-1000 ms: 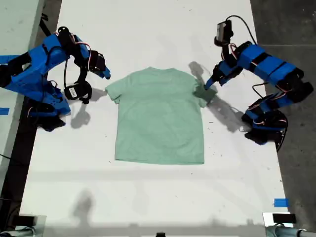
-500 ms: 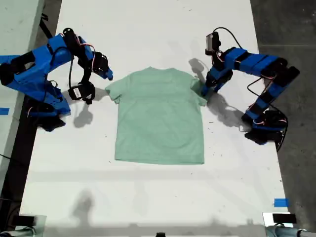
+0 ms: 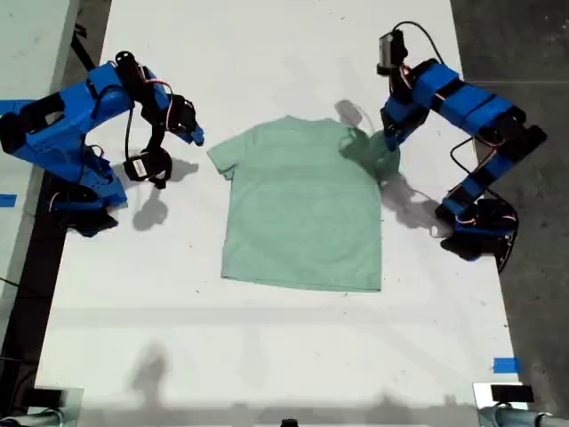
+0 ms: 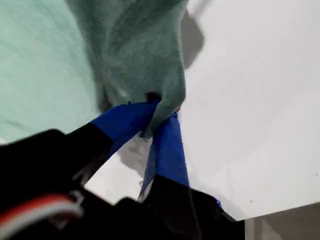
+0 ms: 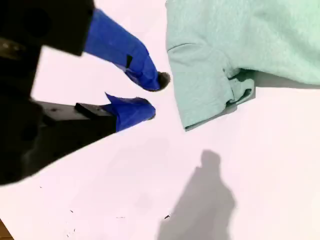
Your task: Fold tshirt
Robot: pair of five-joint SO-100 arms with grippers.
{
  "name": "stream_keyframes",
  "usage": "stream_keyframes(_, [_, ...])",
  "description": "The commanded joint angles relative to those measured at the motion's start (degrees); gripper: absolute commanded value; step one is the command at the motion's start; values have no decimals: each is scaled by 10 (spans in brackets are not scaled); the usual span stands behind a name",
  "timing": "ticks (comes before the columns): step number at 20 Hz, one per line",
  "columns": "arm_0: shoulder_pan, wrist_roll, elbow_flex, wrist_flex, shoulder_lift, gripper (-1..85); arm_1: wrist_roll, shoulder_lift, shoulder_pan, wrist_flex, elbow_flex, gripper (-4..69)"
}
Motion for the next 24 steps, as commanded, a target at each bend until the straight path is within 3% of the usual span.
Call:
stream_keyframes(1, [10,-7,-20,-9,3,63,16,83,-32,85,-99,3])
stream_keyframes(5, [15,-12,-24,-15,1,65,72,41,-125,124,-226,3])
stream_keyframes(11, [39,-32,-24,-14,1,67,165,-210,-262,83,-453,3])
stream_keyframes(14, [45,-39,-25,-15,3,68,201,-359,-307,23,-558,5])
stream_keyframes(15, [47,-40,-25,-15,4,68,204,-396,-312,7,-571,132])
stream_keyframes(16, [49,-43,-26,-14,7,69,205,-426,-314,25,-600,347])
stream_keyframes(17, [52,-45,-27,-13,11,70,202,-426,-316,41,-604,383])
stream_keyframes(21, [54,-47,-41,-3,16,73,179,-299,-299,149,-581,309])
stream_keyframes(24, [46,-42,-90,37,15,85,154,-117,-286,159,-461,296])
